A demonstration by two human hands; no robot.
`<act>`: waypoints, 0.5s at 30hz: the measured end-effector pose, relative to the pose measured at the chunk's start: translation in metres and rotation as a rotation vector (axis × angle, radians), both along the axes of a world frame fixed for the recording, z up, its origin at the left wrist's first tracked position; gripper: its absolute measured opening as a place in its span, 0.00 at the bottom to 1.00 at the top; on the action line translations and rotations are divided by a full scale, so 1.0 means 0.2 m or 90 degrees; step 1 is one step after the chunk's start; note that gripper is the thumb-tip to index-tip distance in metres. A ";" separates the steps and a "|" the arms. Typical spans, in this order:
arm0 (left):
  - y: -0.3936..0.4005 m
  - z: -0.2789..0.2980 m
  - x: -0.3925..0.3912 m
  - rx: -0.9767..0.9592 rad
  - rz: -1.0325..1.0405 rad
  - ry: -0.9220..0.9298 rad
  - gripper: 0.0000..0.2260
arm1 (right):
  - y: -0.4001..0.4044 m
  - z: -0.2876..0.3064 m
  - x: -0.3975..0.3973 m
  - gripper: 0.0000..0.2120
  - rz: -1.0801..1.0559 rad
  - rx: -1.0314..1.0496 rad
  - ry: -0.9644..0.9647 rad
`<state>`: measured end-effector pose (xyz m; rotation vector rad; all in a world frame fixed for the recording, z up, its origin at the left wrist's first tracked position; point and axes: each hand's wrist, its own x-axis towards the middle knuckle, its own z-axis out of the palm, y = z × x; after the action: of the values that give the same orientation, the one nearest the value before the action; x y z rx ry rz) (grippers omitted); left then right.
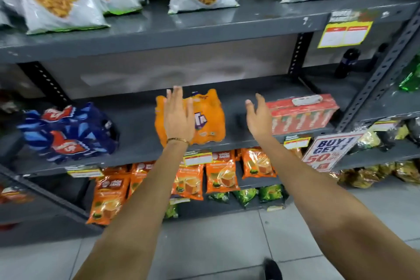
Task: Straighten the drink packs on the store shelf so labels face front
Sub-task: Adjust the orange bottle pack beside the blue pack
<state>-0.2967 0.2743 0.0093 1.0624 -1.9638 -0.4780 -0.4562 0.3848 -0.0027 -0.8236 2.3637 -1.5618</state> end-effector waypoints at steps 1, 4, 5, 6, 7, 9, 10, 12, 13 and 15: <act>-0.04 -0.01 0.05 0.028 0.024 0.007 0.24 | -0.02 0.00 0.04 0.27 0.025 0.005 -0.031; -0.19 -0.03 0.25 0.297 0.062 0.062 0.27 | -0.13 0.01 0.20 0.31 0.083 0.024 -0.152; -0.22 -0.03 0.28 0.391 0.055 0.071 0.28 | -0.16 0.01 0.22 0.33 0.090 0.025 -0.183; -0.25 -0.02 0.32 0.470 0.032 0.071 0.28 | -0.20 0.02 0.26 0.34 0.089 0.022 -0.208; -0.27 -0.02 0.35 0.534 0.000 0.080 0.29 | -0.24 0.03 0.27 0.35 0.080 0.019 -0.234; -0.28 -0.02 0.36 0.624 -0.049 0.133 0.29 | -0.30 0.04 0.28 0.37 0.065 0.029 -0.267; -0.28 -0.02 0.36 0.657 -0.069 0.156 0.29 | -0.33 0.04 0.28 0.38 0.062 0.040 -0.277; -0.29 -0.01 0.34 0.692 -0.098 0.164 0.31 | -0.37 0.04 0.28 0.40 0.062 0.062 -0.286; -0.29 -0.01 0.32 0.695 -0.107 0.151 0.32 | -0.38 0.04 0.27 0.40 0.062 0.073 -0.284; -0.31 -0.02 0.29 0.674 -0.113 0.116 0.33 | -0.39 0.02 0.26 0.38 0.059 0.088 -0.276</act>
<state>-0.2378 0.2129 0.0050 1.3714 -1.6063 -1.7612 -0.4049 0.3060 0.0019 -0.4952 2.0600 -1.3571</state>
